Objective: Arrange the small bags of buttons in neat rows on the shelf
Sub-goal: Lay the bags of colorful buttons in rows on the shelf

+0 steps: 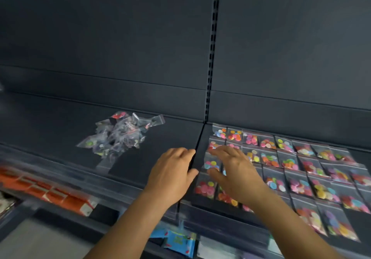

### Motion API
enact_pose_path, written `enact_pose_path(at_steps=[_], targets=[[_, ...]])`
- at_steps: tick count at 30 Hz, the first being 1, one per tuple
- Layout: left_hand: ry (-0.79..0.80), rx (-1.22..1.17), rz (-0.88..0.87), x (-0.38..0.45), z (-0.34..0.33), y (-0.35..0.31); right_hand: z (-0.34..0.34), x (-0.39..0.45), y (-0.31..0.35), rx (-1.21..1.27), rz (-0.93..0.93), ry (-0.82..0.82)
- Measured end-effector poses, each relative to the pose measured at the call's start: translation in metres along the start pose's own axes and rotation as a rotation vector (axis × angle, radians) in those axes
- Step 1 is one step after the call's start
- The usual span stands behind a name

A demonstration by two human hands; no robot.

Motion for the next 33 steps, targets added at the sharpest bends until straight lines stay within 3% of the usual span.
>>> enact_pose_path(at_steps=[14, 33], targets=[[-0.047, -0.031, 0.117, -0.037, 0.029, 0.185, -0.086, 0.086, 0.151, 0.049, 0.065, 0.045], [0.058, -0.001, 0.571, 0.005, -0.014, 0.328, -0.152, 0.232, 0.199, 0.088, 0.236, 0.137]])
Point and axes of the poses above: each hand's wrist, its own x-axis towards the middle knuckle, its own z-axis out of the back of the hand, y = z × x, the point moved 1 cm from there along x, towards the middle knuckle, and after that the axes turned 8 degrees about x, right-handed, at the moved point
